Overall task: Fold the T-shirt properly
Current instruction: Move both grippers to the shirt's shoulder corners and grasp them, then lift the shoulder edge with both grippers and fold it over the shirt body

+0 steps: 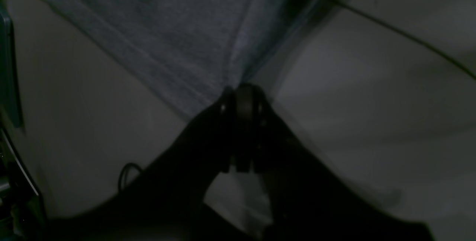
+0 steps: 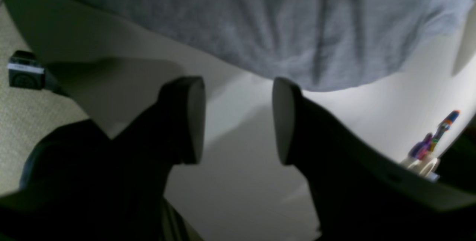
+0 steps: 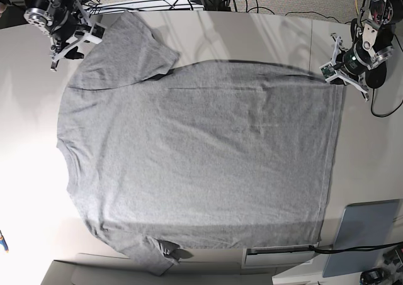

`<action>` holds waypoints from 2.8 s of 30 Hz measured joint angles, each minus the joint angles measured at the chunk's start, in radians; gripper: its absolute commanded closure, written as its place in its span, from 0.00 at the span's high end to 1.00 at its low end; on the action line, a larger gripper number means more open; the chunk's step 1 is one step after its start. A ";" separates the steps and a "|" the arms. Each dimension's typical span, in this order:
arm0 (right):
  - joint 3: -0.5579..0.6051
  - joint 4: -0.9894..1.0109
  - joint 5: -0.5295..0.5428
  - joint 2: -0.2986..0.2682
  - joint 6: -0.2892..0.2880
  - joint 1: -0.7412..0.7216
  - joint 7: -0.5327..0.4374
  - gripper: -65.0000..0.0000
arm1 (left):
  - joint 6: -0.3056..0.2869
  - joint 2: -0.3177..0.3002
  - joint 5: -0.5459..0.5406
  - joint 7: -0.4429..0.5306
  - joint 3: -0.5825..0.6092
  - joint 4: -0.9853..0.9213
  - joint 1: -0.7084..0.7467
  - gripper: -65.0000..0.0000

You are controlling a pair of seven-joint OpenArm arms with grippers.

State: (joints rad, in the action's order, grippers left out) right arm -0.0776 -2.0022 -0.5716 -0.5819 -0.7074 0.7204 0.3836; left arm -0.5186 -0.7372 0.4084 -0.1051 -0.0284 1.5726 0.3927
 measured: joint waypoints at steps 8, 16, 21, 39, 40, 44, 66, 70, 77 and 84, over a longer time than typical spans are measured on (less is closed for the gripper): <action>0.150 0.083 -0.032 -0.002 0.019 -0.129 -0.003 0.44 | 0.002 0.000 0.002 0.000 0.000 0.000 0.000 0.00; 0.246 0.173 -0.043 -0.009 0.061 -0.256 -0.014 0.44 | 0.003 0.000 0.002 0.001 0.000 0.000 0.000 0.00; 0.269 0.182 -0.048 -0.008 0.060 -0.272 -0.005 0.22 | 0.002 0.000 0.008 0.016 0.000 -0.002 0.000 0.00; 0.243 0.025 0.127 -0.111 0.227 -0.116 0.351 0.00 | 0.022 -0.005 -0.151 0.019 -0.052 0.058 0.119 0.00; 0.226 0.007 0.125 -0.117 0.233 -0.092 0.357 0.00 | 0.015 -0.005 -0.171 0.015 -0.068 0.072 0.143 0.00; 0.160 -0.053 0.129 -0.116 0.238 0.019 0.367 0.00 | -0.038 -0.002 -0.249 0.002 -0.164 0.137 0.246 0.00; 0.092 -0.200 0.067 -0.118 0.385 0.388 0.400 0.00 | -0.119 -0.006 -0.298 -0.015 -0.344 0.280 0.532 0.00; 0.092 -0.202 -0.007 -0.118 0.426 0.388 0.401 0.00 | -0.119 -0.006 -0.301 -0.054 -0.344 0.280 0.531 0.00; 0.092 -0.203 -0.133 -0.117 0.492 0.311 0.349 0.00 | -0.033 -0.006 -0.343 -0.052 -0.344 0.282 0.476 0.00; 0.093 -0.202 -0.081 -0.117 0.486 0.168 0.307 0.00 | 0.014 0.000 -0.395 -0.056 -0.344 0.281 0.385 0.00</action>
State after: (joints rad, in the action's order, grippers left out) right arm 0.0151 -2.2044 -0.6529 -0.6991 -0.2211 0.8886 0.6910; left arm -0.5049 -0.7368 0.0135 -0.1616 -0.3725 1.8534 0.7773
